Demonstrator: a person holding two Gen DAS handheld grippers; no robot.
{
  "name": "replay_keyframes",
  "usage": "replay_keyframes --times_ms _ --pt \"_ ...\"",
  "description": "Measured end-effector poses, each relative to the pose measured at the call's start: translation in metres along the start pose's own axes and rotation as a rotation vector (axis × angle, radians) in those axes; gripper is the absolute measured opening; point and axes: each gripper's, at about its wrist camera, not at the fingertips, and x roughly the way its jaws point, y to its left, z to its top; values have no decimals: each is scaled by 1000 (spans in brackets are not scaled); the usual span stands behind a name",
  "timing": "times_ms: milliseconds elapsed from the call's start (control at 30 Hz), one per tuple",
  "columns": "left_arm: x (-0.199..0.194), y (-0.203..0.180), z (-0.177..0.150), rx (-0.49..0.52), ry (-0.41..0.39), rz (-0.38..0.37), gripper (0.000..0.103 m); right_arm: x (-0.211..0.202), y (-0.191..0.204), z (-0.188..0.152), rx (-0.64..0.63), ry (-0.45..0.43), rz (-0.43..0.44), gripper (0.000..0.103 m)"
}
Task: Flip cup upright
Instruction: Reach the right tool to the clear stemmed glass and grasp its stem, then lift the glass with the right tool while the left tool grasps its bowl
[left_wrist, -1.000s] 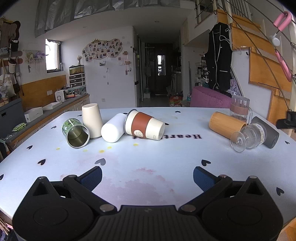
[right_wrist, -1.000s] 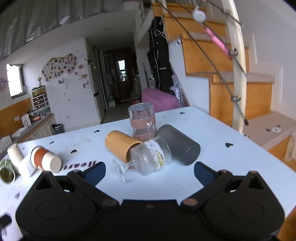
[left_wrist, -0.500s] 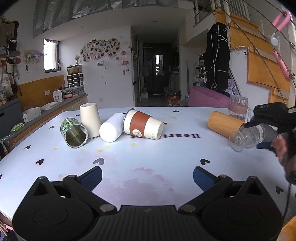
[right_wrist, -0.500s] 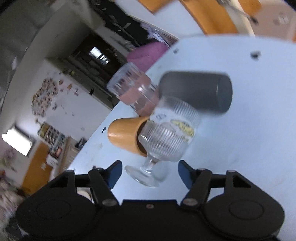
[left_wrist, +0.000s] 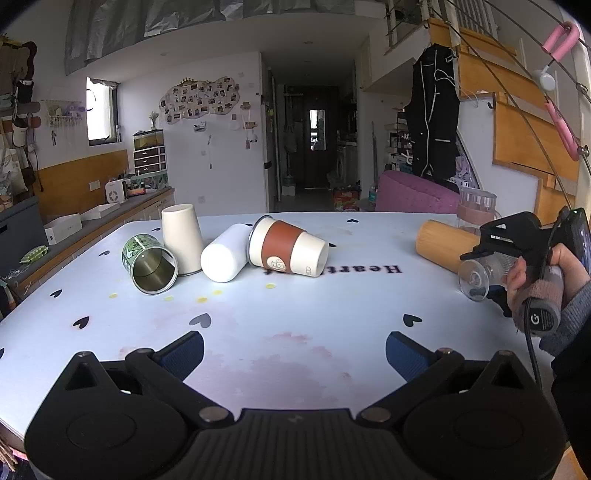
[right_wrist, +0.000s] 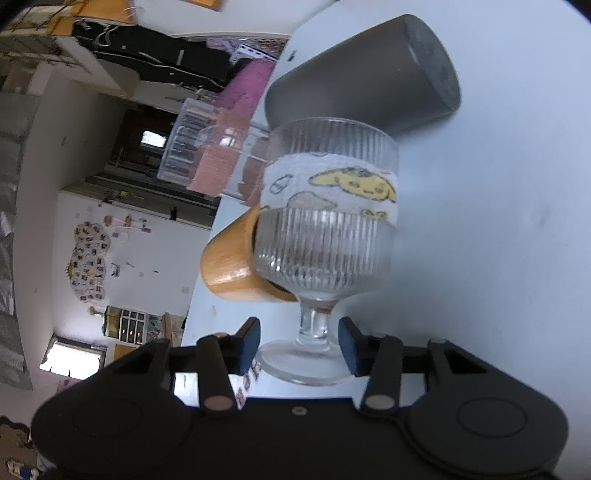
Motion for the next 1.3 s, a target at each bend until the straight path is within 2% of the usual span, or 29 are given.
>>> replay_keyframes --times_ms 100,133,167,267,400,700,833,1067,1167,1300 --pt "1 -1 -1 -1 4 -4 103 -1 3 3 -8 2 13 42" --pt "0 -2 -1 1 3 -6 103 -2 3 4 -3 3 11 35" --pt "0 -2 -1 2 3 -7 103 -5 1 9 1 -5 -16 20" --pt "1 -3 -1 5 4 -10 103 -12 -11 16 22 6 8 19" --pt "3 -5 -2 8 9 -22 103 -23 -8 19 -47 8 -14 19" --pt "6 -14 -5 6 12 -90 103 -61 -8 9 -277 225 -36 17" --pt "10 -18 -6 4 22 -132 103 -82 -10 4 -380 293 -56 17" --pt "18 -28 -7 -9 56 -248 102 -126 -24 -8 -497 365 -88 16" --pt "26 -37 1 4 77 -350 97 -132 -30 -11 -521 367 -76 16" --pt "46 -62 19 16 152 -509 93 -142 -37 -15 -552 352 -45 17"
